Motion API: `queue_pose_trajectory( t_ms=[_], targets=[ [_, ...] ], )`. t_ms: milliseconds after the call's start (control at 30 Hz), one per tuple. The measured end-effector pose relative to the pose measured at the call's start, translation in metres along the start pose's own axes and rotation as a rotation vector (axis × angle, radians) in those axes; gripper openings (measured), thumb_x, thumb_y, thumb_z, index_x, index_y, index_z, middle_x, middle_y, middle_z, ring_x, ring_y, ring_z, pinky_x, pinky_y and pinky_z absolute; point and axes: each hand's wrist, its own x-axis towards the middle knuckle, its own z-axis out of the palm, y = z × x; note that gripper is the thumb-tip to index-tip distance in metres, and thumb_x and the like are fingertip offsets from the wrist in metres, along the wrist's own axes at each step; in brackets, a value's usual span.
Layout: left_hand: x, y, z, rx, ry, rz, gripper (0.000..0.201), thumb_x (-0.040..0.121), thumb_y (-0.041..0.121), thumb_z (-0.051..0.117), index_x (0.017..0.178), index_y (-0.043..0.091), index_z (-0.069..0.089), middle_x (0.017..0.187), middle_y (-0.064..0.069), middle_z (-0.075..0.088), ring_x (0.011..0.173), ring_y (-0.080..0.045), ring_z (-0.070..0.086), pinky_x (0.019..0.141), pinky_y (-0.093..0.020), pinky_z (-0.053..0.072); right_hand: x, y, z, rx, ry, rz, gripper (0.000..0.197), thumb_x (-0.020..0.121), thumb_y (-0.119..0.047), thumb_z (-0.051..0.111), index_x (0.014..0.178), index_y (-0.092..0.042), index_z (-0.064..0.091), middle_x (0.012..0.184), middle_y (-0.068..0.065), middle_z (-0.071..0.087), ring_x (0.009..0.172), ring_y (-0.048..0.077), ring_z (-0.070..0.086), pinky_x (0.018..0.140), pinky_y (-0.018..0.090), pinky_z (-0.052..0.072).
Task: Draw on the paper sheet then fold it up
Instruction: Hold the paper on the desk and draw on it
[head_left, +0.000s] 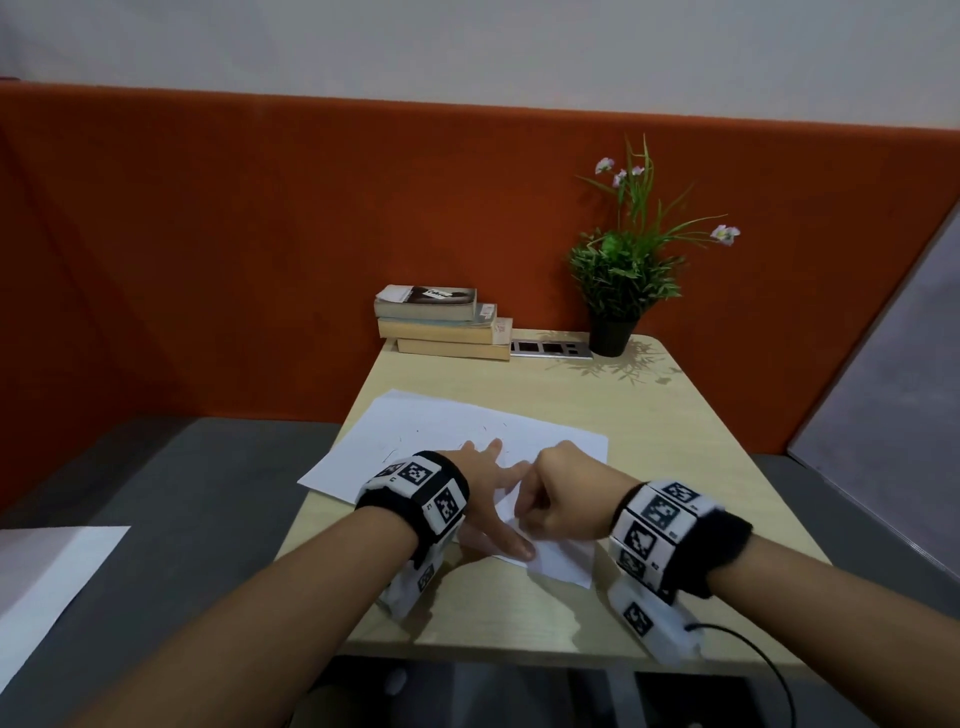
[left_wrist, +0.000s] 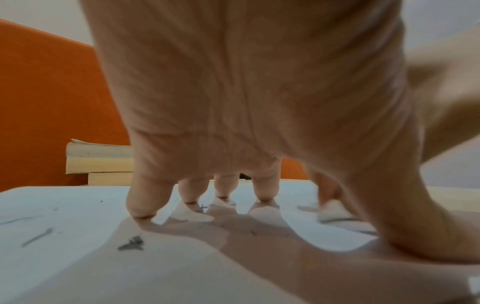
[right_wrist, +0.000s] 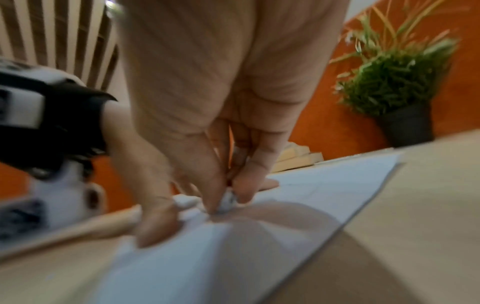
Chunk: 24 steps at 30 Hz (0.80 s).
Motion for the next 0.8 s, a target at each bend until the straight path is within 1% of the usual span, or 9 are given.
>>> queue_pose_trajectory(
  t_ms=[67,133,233,367,400,533,633,733,800],
  targets=[
    [0.0,-0.001,0.0,-0.014,-0.008,-0.006,0.113,0.073,0.083,0.064,0.158,0.048,-0.001,0.168,-0.001,-0.02,0.155,-0.032,-0.006,0.12,-0.056,0.017,0.015,0.003,-0.006,-0.016,0.053,0.045,0.016,0.08,-0.007,0.071,0.086,-0.015,0.083,0.081,-0.001,0.078,0.073,0.011,0.069,0.069,0.024,0.058],
    [-0.001,0.0,-0.001,-0.015,-0.014,-0.018,0.114,0.073,0.083,0.064,0.158,0.047,-0.001,0.168,0.0,-0.02,0.155,-0.031,-0.006,0.122,-0.057,0.016,0.025,0.005,-0.009,-0.002,0.096,0.089,0.013,0.08,-0.007,0.073,0.087,-0.012,0.083,0.082,0.001,0.078,0.076,0.016,0.072,0.071,0.03,0.062],
    [-0.002,0.002,-0.003,-0.008,-0.006,-0.012,0.11,0.074,0.082,0.064,0.159,0.046,0.003,0.168,-0.001,-0.019,0.155,-0.032,-0.004,0.12,-0.055,0.017,0.02,0.004,-0.006,0.004,0.068,0.089,0.013,0.079,-0.009,0.074,0.086,-0.014,0.083,0.082,-0.003,0.078,0.076,0.012,0.072,0.071,0.027,0.062],
    [-0.002,0.002,-0.002,-0.014,0.008,0.01,0.108,0.073,0.082,0.065,0.158,0.046,0.009,0.168,-0.003,-0.018,0.155,-0.034,-0.004,0.119,-0.055,0.021,-0.002,-0.005,-0.002,-0.018,-0.053,0.02,0.012,0.081,-0.012,0.073,0.084,-0.017,0.083,0.08,-0.004,0.078,0.076,0.008,0.071,0.07,0.022,0.059],
    [-0.002,0.001,-0.001,-0.011,0.007,0.007,0.109,0.073,0.083,0.064,0.158,0.046,0.007,0.168,-0.003,-0.018,0.155,-0.034,-0.004,0.119,-0.055,0.02,0.001,-0.003,-0.003,-0.042,-0.052,0.023,0.013,0.081,-0.012,0.072,0.084,-0.017,0.083,0.08,-0.004,0.078,0.077,0.009,0.071,0.071,0.023,0.06],
    [0.002,-0.001,-0.002,0.023,-0.022,-0.009,0.117,0.075,0.083,0.061,0.159,0.042,-0.009,0.168,-0.004,-0.02,0.155,-0.034,-0.004,0.12,-0.054,0.015,0.023,0.014,-0.015,-0.105,0.055,0.111,0.016,0.082,-0.01,0.067,0.088,-0.012,0.082,0.086,0.003,0.078,0.082,0.02,0.073,0.078,0.037,0.063],
    [0.005,-0.001,-0.001,0.039,-0.016,-0.012,0.122,0.072,0.086,0.061,0.159,0.04,-0.01,0.168,-0.005,-0.02,0.155,-0.034,-0.003,0.12,-0.055,0.015,0.021,0.014,-0.011,-0.111,0.068,0.127,0.016,0.085,-0.009,0.066,0.089,-0.012,0.081,0.089,0.003,0.077,0.084,0.021,0.072,0.076,0.034,0.062],
    [0.008,-0.002,0.002,0.037,-0.018,-0.016,0.123,0.071,0.087,0.061,0.159,0.04,-0.012,0.168,-0.004,-0.02,0.155,-0.036,-0.006,0.12,-0.058,0.014,0.0,0.011,-0.003,-0.056,-0.001,0.103,0.01,0.083,-0.013,0.07,0.081,-0.016,0.079,0.073,-0.008,0.071,0.071,0.011,0.068,0.065,0.023,0.057],
    [0.01,-0.003,0.003,0.017,-0.02,-0.018,0.123,0.071,0.086,0.062,0.158,0.041,-0.012,0.168,-0.003,-0.021,0.154,-0.036,-0.01,0.12,-0.059,0.011,-0.01,0.011,-0.002,-0.027,-0.059,0.076,0.009,0.084,-0.016,0.071,0.082,-0.018,0.08,0.071,-0.012,0.069,0.069,0.007,0.067,0.063,0.019,0.055]
  ],
)
